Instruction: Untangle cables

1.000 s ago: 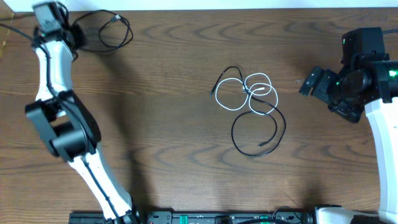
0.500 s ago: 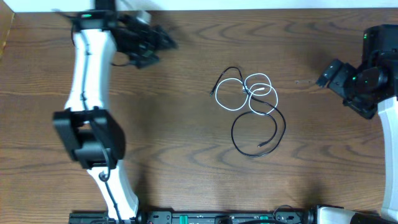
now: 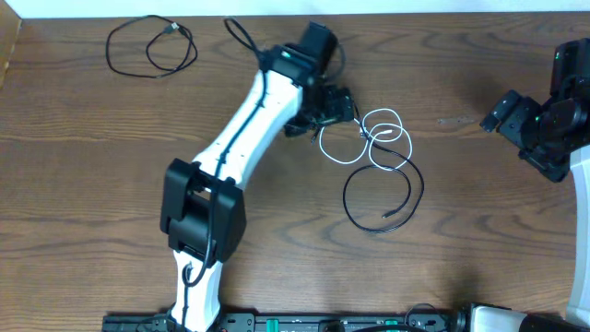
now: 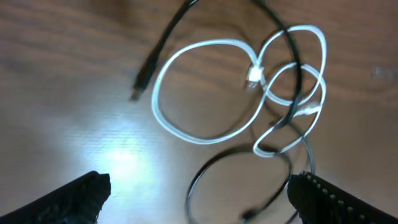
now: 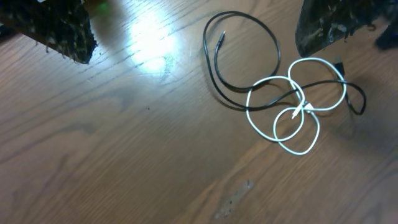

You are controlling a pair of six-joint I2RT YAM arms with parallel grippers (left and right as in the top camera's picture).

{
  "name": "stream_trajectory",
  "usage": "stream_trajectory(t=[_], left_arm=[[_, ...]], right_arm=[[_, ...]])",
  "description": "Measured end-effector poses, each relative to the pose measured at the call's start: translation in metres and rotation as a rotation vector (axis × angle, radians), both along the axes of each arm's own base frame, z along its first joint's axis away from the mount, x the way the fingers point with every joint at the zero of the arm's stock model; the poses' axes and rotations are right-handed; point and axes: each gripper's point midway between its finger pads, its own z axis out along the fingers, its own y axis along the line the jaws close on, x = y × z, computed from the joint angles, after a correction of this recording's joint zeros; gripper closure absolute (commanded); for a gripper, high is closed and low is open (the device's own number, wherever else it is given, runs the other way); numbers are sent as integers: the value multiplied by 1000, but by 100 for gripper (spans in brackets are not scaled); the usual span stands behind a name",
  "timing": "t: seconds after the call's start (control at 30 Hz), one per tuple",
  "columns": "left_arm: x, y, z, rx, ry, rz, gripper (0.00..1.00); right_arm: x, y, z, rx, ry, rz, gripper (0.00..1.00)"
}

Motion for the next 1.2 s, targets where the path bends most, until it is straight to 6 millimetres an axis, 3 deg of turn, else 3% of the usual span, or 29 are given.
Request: stream_trajectory(t=[0.17, 0.3, 0.6, 0.67, 0.73, 0.83, 0.9, 1.07, 1.13, 1.2], left_arm=[[15, -38, -2, -55, -117, 60, 4], [19, -55, -5, -89, -150, 128, 6], [10, -61, -20, 21, -226, 182, 13], [9, -69, -24, 28, -245, 176, 25], [10, -76, -32, 32, -259, 170, 48], [8, -78, -48, 55, -241, 167, 58], [8, -76, -52, 64, -237, 168, 72], [10, -75, -52, 67, -240, 173, 81], [10, -75, -52, 65, -241, 173, 92], [10, -75, -52, 65, -243, 176, 93]], right_arm=[[1, 7, 0, 40, -6, 14, 1], [1, 10, 0, 53, -6, 19, 1], [1, 15, -9, 86, 6, 29, 1], [0, 16, -16, 91, 20, 30, 1], [-2, 18, -23, 101, 35, 32, 1], [-5, 21, -36, 122, 62, 36, 1], [-5, 23, -43, 131, 70, 38, 1], [-5, 27, -53, 154, 79, 44, 1], [-6, 29, -54, 164, 81, 52, 1], [-6, 31, -54, 172, 80, 61, 1]])
